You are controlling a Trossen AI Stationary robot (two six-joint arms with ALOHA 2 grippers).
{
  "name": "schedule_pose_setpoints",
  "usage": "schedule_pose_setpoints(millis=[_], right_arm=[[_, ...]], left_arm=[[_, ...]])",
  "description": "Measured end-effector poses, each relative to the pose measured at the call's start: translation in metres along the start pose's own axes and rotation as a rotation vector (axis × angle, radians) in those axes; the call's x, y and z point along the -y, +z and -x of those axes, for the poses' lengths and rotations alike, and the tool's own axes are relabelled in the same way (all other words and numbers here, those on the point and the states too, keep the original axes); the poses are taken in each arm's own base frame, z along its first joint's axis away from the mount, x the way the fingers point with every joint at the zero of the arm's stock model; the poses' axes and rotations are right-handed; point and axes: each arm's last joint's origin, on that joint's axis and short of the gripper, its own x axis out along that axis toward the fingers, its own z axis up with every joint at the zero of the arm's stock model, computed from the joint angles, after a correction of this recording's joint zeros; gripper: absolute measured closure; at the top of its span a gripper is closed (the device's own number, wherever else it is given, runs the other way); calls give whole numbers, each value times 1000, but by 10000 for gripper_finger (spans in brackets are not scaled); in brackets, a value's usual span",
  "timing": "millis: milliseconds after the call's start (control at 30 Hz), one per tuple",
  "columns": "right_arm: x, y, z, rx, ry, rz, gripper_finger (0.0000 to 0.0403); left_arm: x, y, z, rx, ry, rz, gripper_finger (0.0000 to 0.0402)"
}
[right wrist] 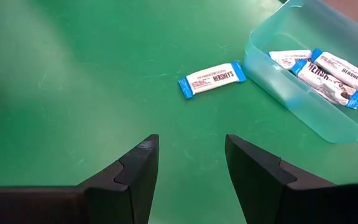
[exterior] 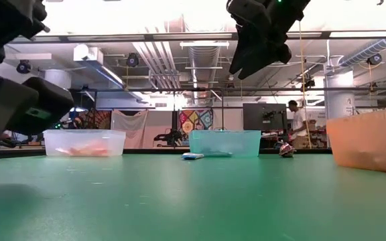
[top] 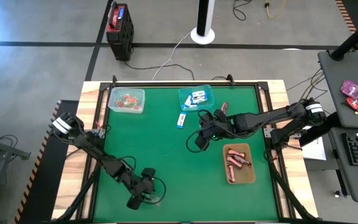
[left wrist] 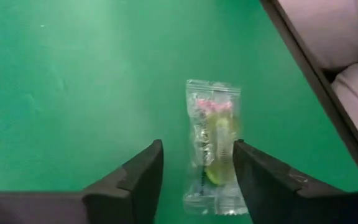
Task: Sort candy by brand, put in halloween buckets
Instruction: Put the green gummy into the white bin
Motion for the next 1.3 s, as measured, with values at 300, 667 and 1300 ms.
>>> schedule_pose_setpoints(millis=[300, 667, 1300], right_arm=[[0, 0, 0, 0, -1, 5, 225], [0, 0, 0, -1, -1, 6, 225], [1, -2, -1, 15, -31, 8, 225]], left_arm=[[1, -2, -1, -21, -26, 26, 329], [2, -2, 2, -24, -40, 22, 401], [-98, 12, 159, 62, 798, 222, 401]])
